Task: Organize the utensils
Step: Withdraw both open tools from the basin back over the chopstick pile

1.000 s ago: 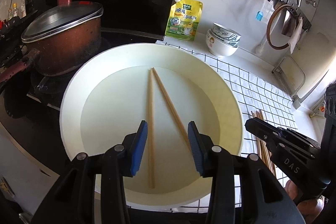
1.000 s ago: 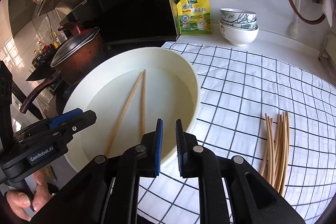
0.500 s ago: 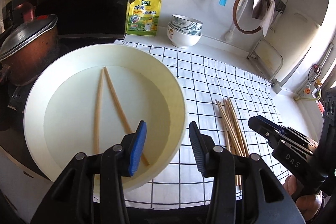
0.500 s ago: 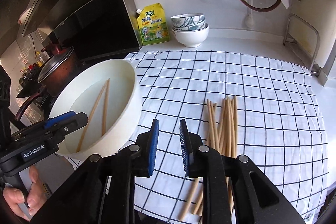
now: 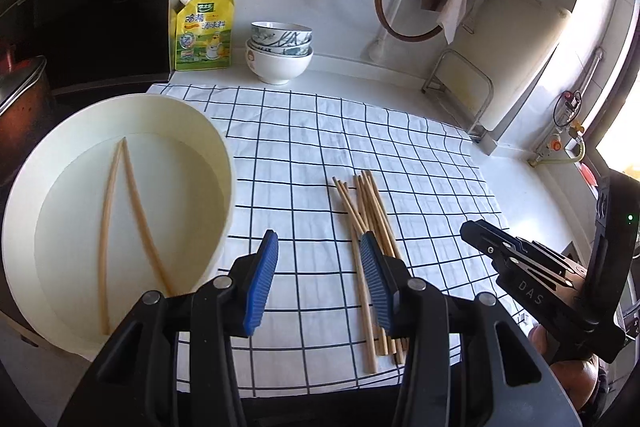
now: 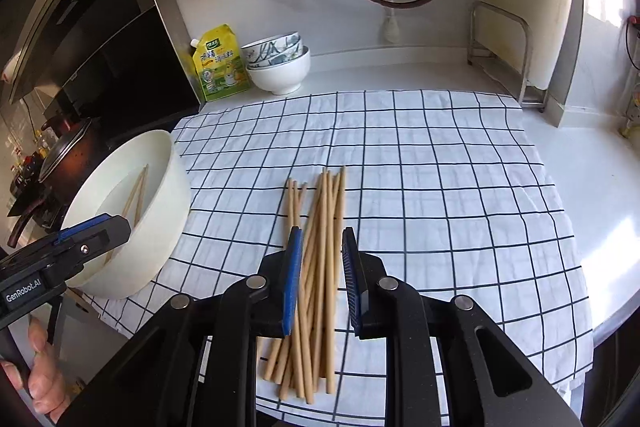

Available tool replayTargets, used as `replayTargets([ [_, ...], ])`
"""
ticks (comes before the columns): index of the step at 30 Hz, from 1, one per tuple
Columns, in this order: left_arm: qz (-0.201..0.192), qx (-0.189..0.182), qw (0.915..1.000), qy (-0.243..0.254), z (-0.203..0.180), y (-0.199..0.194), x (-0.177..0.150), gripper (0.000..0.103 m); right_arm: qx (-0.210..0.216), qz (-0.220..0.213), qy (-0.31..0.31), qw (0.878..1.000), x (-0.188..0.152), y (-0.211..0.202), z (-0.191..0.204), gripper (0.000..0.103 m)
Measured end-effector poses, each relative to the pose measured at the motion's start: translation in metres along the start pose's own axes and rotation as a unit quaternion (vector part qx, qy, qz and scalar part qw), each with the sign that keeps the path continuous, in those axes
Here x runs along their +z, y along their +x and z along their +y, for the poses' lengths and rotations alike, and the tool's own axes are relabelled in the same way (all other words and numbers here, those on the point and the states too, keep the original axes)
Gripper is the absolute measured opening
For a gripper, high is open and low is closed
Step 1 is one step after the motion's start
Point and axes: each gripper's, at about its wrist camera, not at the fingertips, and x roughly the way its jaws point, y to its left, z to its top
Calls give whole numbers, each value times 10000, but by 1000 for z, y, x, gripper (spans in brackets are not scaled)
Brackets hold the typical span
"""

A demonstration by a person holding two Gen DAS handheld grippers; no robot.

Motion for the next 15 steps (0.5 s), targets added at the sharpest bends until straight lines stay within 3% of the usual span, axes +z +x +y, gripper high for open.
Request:
replayTargets([
  [15,307,-109,9994,126,-36,33,-8,43,-90,171,158,9997,-10,11,-37,20],
])
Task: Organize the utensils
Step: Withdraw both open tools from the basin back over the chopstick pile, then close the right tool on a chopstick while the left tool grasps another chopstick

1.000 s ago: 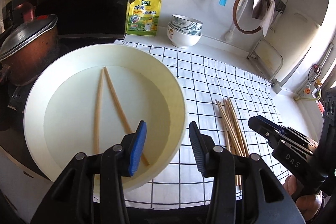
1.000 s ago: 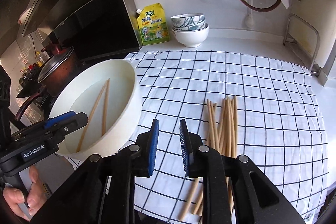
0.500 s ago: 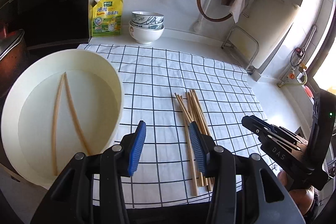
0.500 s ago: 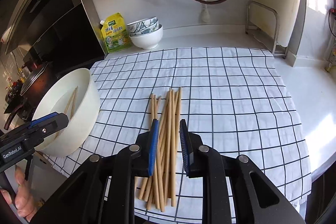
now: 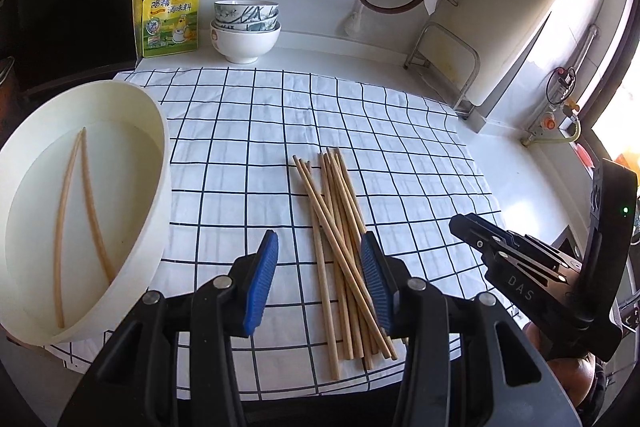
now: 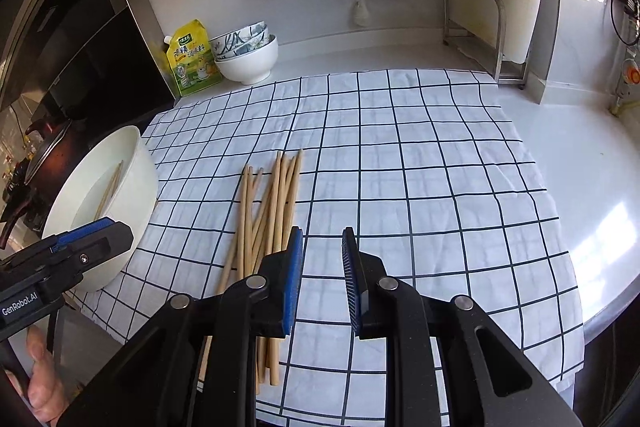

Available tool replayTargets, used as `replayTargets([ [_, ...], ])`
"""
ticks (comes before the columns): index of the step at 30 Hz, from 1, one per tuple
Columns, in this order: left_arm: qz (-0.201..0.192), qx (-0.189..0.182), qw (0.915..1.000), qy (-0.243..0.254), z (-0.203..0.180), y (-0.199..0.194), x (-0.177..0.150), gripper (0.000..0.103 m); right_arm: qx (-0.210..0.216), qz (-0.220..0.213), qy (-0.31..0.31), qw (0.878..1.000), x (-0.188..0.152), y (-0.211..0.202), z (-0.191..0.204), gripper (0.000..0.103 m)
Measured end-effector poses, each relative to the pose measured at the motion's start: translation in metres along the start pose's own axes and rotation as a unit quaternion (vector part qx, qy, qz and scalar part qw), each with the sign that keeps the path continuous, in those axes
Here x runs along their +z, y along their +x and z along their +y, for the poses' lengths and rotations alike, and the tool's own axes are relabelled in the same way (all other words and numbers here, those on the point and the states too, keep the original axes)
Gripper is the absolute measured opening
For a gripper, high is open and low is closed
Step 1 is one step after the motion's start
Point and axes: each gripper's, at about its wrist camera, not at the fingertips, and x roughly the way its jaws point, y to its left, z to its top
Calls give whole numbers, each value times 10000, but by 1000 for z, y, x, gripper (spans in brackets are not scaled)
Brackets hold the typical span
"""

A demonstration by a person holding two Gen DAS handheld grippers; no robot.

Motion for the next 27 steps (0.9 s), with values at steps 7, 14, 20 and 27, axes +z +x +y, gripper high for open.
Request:
replayTargets([
  [7,182,152,9997,-25,0,18,-6,43,67,119,26,9999,-8,12,-7,20],
  [14,395,320,9987,-64,4,41,-15,43,125,352,-29,9993,-17,31,-7,20],
  [20,560,445,9974,-117,11,60,-21,43,259,552,-133,9981,-22,48,2,20],
  [27,642,490,9966,-154,18,70,-25,52,277,704,-274,9968,-25,62,10,23],
])
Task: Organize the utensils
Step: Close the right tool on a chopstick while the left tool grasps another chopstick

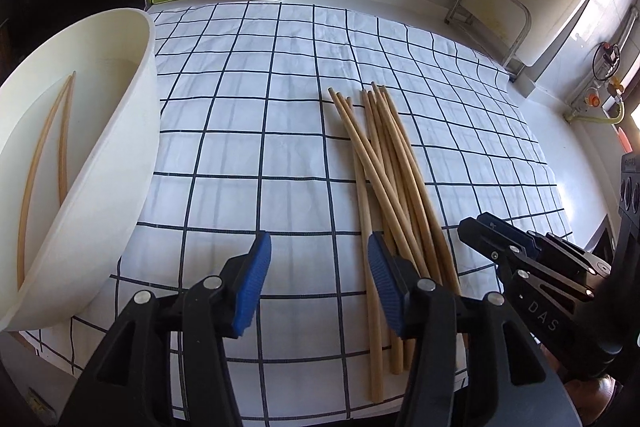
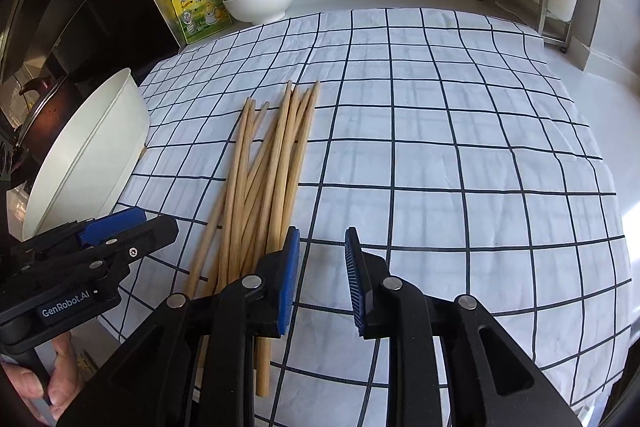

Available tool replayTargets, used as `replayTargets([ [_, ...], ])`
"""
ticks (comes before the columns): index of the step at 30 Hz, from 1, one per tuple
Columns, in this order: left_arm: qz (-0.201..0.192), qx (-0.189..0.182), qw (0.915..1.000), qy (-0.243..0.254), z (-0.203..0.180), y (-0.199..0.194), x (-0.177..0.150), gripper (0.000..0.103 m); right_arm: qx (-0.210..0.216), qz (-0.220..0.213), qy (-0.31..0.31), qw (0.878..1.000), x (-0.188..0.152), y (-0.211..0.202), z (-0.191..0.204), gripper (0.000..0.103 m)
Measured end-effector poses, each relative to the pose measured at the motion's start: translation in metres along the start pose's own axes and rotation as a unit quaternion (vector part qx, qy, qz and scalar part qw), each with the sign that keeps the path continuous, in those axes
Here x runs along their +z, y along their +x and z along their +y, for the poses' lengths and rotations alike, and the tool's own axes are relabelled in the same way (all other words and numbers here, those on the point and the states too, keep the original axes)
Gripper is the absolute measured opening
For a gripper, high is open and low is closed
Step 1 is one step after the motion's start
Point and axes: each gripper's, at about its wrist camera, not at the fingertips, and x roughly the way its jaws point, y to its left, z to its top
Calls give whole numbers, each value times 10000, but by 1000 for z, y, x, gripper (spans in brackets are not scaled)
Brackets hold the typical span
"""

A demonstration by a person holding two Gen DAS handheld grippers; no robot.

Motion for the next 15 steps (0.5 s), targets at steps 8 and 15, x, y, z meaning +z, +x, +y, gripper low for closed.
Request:
replayTargets([
  [8,24,73,10000,-4,6,6,-2,55,-75,61,-104,9999,2,6,5,24],
  [15,28,138,9999,-29,11,7,-3,55,-63,84,-195,9998,2,9,13,24],
])
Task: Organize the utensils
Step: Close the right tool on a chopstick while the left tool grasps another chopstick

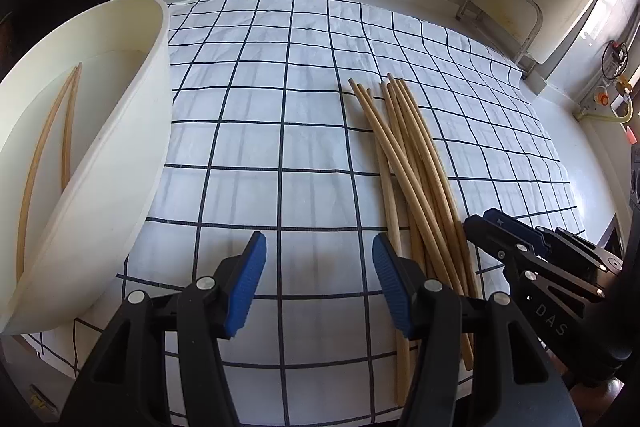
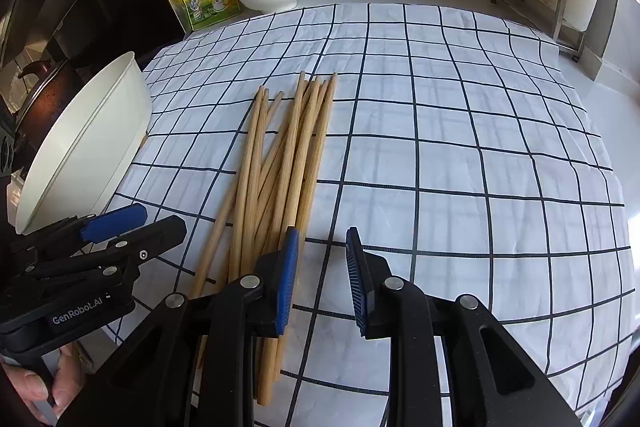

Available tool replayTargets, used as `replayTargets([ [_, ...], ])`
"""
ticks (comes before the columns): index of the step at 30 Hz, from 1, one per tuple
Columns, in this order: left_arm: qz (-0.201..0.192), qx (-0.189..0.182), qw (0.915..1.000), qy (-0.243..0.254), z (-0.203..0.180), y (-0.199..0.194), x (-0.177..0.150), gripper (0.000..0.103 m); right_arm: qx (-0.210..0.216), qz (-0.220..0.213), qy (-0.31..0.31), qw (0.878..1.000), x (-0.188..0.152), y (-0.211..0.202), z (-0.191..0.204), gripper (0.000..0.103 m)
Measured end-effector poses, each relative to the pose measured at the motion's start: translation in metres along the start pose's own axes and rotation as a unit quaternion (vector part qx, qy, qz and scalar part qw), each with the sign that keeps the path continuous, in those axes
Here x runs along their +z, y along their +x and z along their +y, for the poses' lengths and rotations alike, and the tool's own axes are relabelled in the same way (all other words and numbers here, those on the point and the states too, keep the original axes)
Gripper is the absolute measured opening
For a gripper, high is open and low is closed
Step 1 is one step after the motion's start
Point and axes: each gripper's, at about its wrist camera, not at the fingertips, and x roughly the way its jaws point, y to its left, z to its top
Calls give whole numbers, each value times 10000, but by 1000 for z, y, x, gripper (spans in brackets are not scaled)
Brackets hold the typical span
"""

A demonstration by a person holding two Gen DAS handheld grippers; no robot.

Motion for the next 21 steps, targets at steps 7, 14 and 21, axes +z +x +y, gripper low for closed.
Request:
replayTargets([
  [7,-23,-12,10000,-30,1,-1,-2,59,-98,56,-87,9999,0,5,4,24],
  [14,-26,-4,10000,39,-4,2,-1,60,-301,1,-193,9994,0,8,7,23],
  [21,-16,34,9998,211,-15,6,-5,64,-485,-74,-61,9988,-3,2,-10,23],
])
